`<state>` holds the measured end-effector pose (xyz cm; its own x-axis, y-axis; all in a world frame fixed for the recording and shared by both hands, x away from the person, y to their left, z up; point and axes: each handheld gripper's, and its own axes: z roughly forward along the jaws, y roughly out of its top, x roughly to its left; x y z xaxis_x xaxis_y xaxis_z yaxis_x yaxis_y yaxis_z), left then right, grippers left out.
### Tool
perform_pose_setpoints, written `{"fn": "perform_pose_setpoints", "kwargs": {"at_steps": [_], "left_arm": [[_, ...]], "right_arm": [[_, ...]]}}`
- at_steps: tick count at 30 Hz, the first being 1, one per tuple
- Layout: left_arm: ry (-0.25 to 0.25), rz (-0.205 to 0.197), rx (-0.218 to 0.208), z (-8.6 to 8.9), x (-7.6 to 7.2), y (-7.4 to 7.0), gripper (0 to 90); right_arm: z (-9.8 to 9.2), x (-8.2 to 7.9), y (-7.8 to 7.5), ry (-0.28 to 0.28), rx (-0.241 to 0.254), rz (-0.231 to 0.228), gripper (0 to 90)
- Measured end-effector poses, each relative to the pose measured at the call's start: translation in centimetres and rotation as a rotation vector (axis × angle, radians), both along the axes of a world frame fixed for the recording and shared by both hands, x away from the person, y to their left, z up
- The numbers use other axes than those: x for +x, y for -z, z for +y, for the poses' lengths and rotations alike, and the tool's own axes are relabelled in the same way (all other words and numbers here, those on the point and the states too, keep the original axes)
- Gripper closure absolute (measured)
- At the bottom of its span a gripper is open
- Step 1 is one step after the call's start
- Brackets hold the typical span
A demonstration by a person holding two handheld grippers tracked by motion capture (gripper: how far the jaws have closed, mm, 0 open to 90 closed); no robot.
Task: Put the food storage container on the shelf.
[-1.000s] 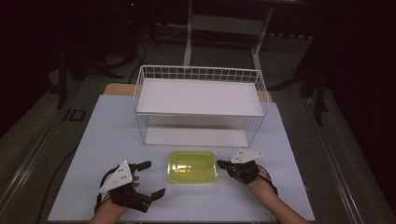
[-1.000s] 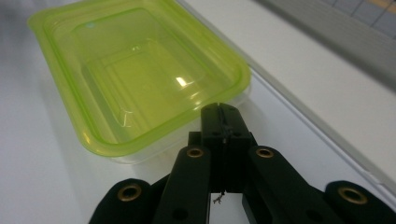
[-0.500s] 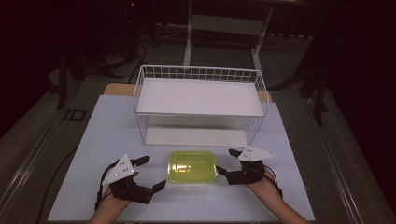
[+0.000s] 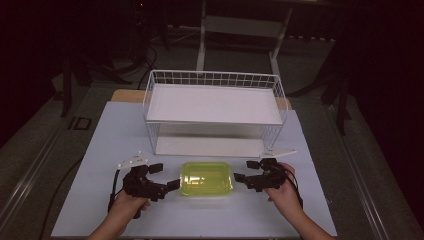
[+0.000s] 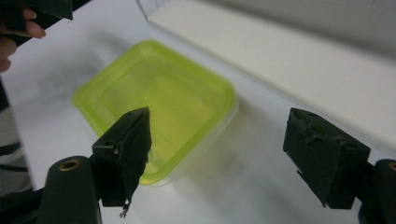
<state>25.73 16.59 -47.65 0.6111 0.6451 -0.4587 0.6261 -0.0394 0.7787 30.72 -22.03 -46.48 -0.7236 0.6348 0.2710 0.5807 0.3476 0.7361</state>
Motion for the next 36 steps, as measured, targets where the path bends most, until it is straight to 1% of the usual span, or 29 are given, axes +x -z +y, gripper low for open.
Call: {"fn": "perform_pose_setpoints", "kwargs": {"at_steps": [1, 2, 3, 4, 5, 6, 7, 8, 9, 10, 11, 12, 13, 14, 15, 16, 17, 19, 21, 22, 24, 25, 27, 28, 29, 32, 33, 34, 36], "left_arm": [[0.003, 0.047, -0.008, 0.0, 0.3, 0.1, 0.2], [0.004, 0.086, -0.008, 0.0, 0.6, 0.2, 0.2], [-0.005, 0.118, 0.010, -0.1, 0.8, 0.3, 0.2], [-0.003, 0.138, 0.017, -0.1, 1.0, 0.5, 0.2], [-0.010, 0.153, 0.018, -0.2, 1.1, 0.6, 0.1], [-0.029, 0.175, 0.018, -0.3, 1.3, 0.7, 0.2], [-0.029, 0.194, 0.014, -0.4, 1.5, 0.9, 0.2], [-0.034, 0.218, 0.020, -0.4, 1.6, 1.1, 0.2], [-0.044, 0.242, 0.021, -0.6, 1.8, 1.2, 0.2], [-0.054, 0.266, 0.017, -0.6, 1.9, 1.3, 0.2], [-0.062, 0.293, 0.012, -0.6, 2.1, 1.5, 0.2], [-0.072, 0.313, 0.005, -0.6, 2.2, 1.6, 0.2], [-0.078, 0.333, -0.006, -0.6, 2.3, 1.8, 0.2], [-0.096, 0.350, -0.013, -0.6, 2.4, 1.9, 3.0], [-0.117, 0.366, -0.021, -0.5, 2.5, 2.1, 8.1], [-0.121, 0.381, -0.031, -0.4, 2.6, 2.3, 12.5], [-0.122, 0.391, -0.032, -0.4, 2.6, 2.5, 14.9], [-0.127, 0.413, -0.047, -0.5, 2.8, 2.9, 15.8], [-0.126, 0.425, -0.061, -0.6, 2.8, 3.2, 22.4], [-0.120, 0.430, -0.066, -0.7, 2.8, 3.4, 23.7], [-0.119, 0.439, -0.078, -0.8, 2.9, 3.7, 32.3], [-0.115, 0.446, -0.085, -0.9, 3.0, 3.8, 34.8], [-0.105, 0.458, -0.105, -1.0, 3.1, 4.2, 43.0], [-0.101, 0.462, -0.111, -1.0, 3.2, 4.4, 46.3], [-0.096, 0.464, -0.117, -1.0, 3.3, 4.5, 49.7], [-0.088, 0.476, -0.121, -1.2, 3.3, 4.8, 57.7], [-0.088, 0.478, -0.115, -1.3, 3.3, 4.8, 59.7], [-0.090, 0.476, -0.113, -1.4, 3.2, 4.8, 61.8], [-0.091, 0.478, -0.117, -1.4, 3.2, 4.8, 65.8]], "right_arm": [[0.0, 0.2, 0.1, 0.024, 0.005, 0.026, 26.9], [0.0, 0.4, 0.3, 0.036, 0.026, 0.065, 26.9], [-0.1, 0.7, 0.4, 0.043, 0.047, 0.103, 26.9], [0.0, 0.9, 0.5, 0.059, 0.059, 0.129, 26.0], [0.0, 1.2, 0.7, 0.072, 0.077, 0.168, 22.3], [0.0, 1.4, 0.9, 0.082, 0.099, 0.212, 19.9], [0.1, 1.6, 1.1, 0.095, 0.109, 0.246, 19.6], [0.2, 1.8, 1.4, 0.109, 0.122, 0.280, 17.7], [0.2, 1.9, 1.6, 0.119, 0.139, 0.298, 15.4], [0.3, 2.0, 1.8, 0.120, 0.135, 0.308, 15.3], [0.4, 2.1, 2.0, 0.128, 0.134, 0.329, 14.1], [0.4, 2.3, 2.3, 0.141, 0.148, 0.356, 14.0], [0.5, 2.4, 2.6, 0.148, 0.167, 0.395, 14.6], [0.5, 2.5, 2.9, 0.150, 0.180, 0.429, 14.6], [0.5, 2.6, 3.1, 0.160, 0.186, 0.450, 16.4], [0.6, 2.6, 3.4, 0.153, 0.193, 0.473, 20.0], [0.7, 2.6, 3.6, 0.157, 0.192, 0.492, 22.4], [0.8, 2.7, 3.9, 0.163, 0.204, 0.533, 29.2], [0.8, 2.7, 4.0, 0.168, 0.209, 0.558, 36.3], [0.9, 2.7, 4.1, 0.165, 0.210, 0.567, 38.3], [0.9, 2.7, 4.1, 0.174, 0.211, 0.579, 44.1], [0.9, 2.7, 4.2, 0.173, 0.206, 0.581, 46.4], [0.9, 2.7, 4.3, 0.179, 0.203, 0.584, 52.2], [1.0, 2.7, 4.3, 0.177, 0.200, 0.586, 53.4], [1.0, 2.7, 4.4, 0.180, 0.204, 0.587, 56.1], [1.1, 2.6, 4.6, 0.179, 0.210, 0.586, 61.5], [1.1, 2.6, 4.7, 0.180, 0.206, 0.587, 64.3], [1.2, 2.6, 4.8, 0.180, 0.206, 0.584, 65.1], [1.2, 2.5, 4.8, 0.185, 0.219, 0.594, 69.8]]}}
